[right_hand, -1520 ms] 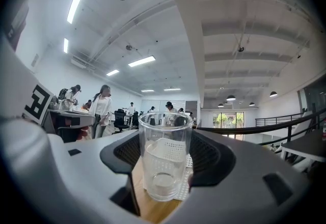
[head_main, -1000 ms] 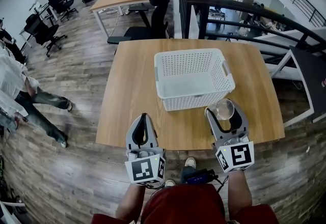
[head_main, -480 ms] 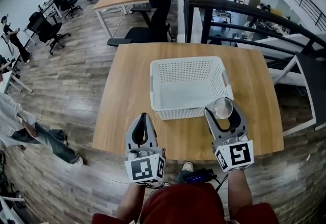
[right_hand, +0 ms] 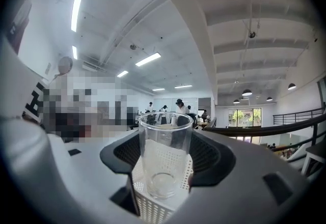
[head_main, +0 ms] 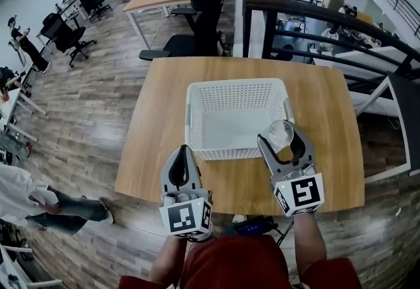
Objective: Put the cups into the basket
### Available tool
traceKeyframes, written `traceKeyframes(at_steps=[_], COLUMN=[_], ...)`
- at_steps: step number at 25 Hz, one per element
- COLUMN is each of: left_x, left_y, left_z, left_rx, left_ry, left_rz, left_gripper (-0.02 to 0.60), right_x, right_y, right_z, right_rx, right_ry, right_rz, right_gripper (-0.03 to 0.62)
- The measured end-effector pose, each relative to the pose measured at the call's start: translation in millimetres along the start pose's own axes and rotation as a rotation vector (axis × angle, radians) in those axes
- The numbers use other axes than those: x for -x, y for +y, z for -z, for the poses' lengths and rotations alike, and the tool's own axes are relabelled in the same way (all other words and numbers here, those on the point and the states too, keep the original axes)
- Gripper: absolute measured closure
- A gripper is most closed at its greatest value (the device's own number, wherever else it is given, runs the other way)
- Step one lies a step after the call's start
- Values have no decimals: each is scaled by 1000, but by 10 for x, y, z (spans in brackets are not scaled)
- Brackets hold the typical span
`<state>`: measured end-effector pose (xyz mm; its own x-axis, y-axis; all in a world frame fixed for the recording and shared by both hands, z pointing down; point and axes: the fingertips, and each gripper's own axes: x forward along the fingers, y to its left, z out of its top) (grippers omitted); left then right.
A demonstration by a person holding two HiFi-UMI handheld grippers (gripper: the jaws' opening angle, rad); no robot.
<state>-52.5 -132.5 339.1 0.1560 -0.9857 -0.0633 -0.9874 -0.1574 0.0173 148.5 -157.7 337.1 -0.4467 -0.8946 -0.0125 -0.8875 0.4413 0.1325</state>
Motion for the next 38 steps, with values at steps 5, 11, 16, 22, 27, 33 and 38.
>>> traceKeyframes(at_steps=[5,11,16,22,27,33,38], left_x=[-35,-120,-245,-325,-341,-349,-302], left_y=[16,103,235,394,521,641,694], left_z=[18,3,23,38,62,96,138], left_rx=[5,-6,-2,15,28,34,37], left_ry=[7,-1,-10,-11,-6,1,3], left_rz=[-26,-23,3,15,6,-6,-11], left_gripper=[575,575,575,575,575,575,575], right_x=[-191,-469,-717,-967,-1139,-1365,-1457], right_y=[-6,50,135,253,345,448,512], right_z=[49,56,79,153,234,359,519], right_rx=[21,37,33,39,52,87,91], right_ry=[33,39,53,79,102,134,156], right_rz=[-56,-108,-121,-143,-168,-206,-218], right_gripper=[318,318,318,318,318,318,318])
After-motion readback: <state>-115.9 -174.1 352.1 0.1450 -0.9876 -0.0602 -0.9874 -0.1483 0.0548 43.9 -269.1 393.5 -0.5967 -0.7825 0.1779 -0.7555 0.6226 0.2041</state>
